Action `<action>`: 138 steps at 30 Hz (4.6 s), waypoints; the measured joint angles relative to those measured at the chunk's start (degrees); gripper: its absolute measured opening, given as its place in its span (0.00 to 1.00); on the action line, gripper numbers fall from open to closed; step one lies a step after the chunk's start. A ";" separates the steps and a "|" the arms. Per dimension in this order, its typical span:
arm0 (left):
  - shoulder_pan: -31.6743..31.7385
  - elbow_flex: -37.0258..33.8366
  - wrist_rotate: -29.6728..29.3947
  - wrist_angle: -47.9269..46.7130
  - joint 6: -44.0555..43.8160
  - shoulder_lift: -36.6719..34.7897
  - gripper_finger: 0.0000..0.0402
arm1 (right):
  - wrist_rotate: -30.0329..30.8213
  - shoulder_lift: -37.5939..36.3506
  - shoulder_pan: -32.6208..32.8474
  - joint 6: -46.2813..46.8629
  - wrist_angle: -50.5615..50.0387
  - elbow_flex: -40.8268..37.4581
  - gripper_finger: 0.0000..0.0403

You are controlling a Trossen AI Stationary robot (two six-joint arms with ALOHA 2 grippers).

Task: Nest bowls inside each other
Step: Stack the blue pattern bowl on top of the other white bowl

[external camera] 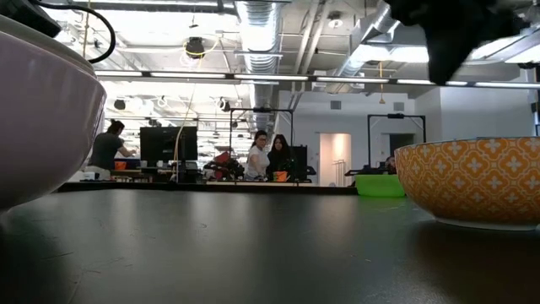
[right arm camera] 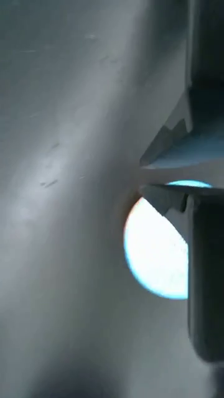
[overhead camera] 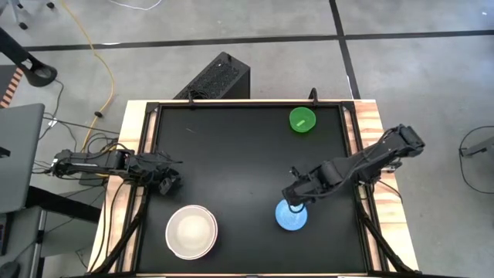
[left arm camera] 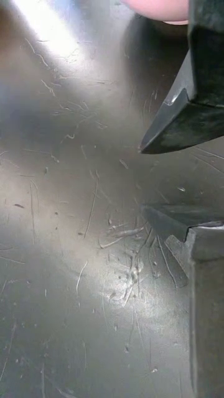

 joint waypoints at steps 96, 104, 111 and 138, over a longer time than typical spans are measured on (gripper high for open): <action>0.00 0.07 -0.26 0.07 0.00 1.24 0.32 | -19.17 55.48 -9.13 -56.93 52.28 55.66 0.04; 0.02 0.07 -0.25 0.00 0.01 1.18 0.32 | -17.57 56.41 -9.13 -56.40 51.74 55.69 0.04; 0.00 0.07 -0.25 0.02 0.01 1.16 0.32 | -17.52 56.41 -9.44 -55.53 47.52 55.69 0.04; 0.01 0.02 -0.23 0.02 0.01 1.18 0.32 | -17.50 56.36 -9.37 -55.93 43.84 55.69 0.21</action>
